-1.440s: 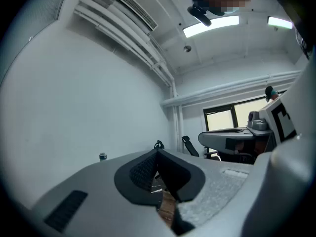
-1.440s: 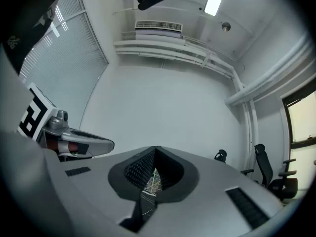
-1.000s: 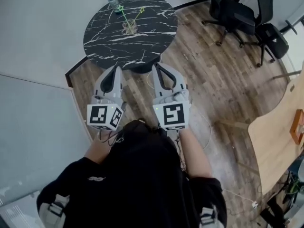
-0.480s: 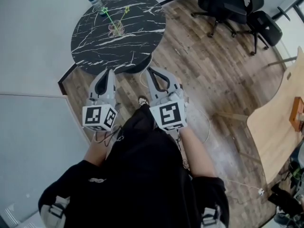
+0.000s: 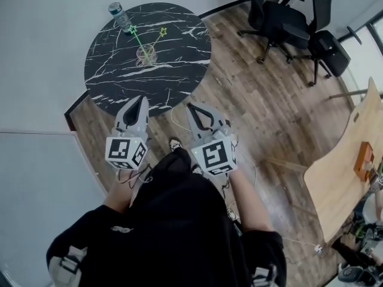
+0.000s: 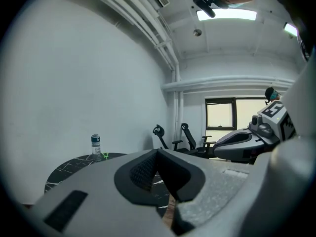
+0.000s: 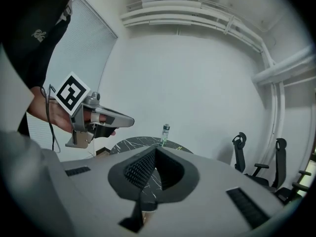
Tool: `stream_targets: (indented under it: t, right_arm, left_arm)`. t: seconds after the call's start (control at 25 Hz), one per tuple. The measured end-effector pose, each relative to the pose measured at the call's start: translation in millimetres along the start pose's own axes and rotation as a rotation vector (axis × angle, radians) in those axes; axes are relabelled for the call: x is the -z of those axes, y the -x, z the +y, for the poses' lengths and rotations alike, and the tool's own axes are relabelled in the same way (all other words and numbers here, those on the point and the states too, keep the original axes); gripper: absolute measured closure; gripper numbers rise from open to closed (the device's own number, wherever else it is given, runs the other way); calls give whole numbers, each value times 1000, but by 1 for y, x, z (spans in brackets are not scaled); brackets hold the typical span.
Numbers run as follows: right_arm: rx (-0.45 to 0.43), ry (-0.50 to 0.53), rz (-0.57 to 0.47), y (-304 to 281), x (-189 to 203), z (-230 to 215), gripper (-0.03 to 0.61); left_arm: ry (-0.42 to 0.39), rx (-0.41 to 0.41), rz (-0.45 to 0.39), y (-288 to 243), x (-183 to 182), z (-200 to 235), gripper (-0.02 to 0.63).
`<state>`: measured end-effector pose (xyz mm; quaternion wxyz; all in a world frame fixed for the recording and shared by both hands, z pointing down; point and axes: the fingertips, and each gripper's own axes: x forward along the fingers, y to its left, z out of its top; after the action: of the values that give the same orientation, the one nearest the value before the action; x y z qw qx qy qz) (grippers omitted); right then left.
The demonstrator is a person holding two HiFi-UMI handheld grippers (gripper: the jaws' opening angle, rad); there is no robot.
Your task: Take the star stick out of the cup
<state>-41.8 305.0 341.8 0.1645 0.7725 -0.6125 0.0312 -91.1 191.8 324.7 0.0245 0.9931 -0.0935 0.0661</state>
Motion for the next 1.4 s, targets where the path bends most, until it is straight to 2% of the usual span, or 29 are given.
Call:
stream_targets:
  t: [0.32, 0.44, 0.64, 1.0, 1.2, 1.4]
  right_arm:
    - [-68, 15, 46, -92, -21, -2, 581]
    - [-96, -12, 59, -129, -26, 3, 581]
    - [-94, -85, 66, -182, -27, 4, 581]
    - [-149, -158, 111, -246, -9, -5, 582]
    - [-203, -173, 133, -285, -2, -17, 583]
    - [-254, -161, 139, -325, 3, -28, 582]
  left_arm:
    - [45, 5, 0, -38, -5, 69, 615]
    - [60, 0, 37, -48, 7, 97, 615]
    - [64, -14, 71, -61, 22, 134, 615]
    - [122, -22, 142, -93, 48, 169, 615]
    - [131, -68, 173, -118, 56, 190, 615]
    - [175, -114, 198, -139, 61, 207, 615]
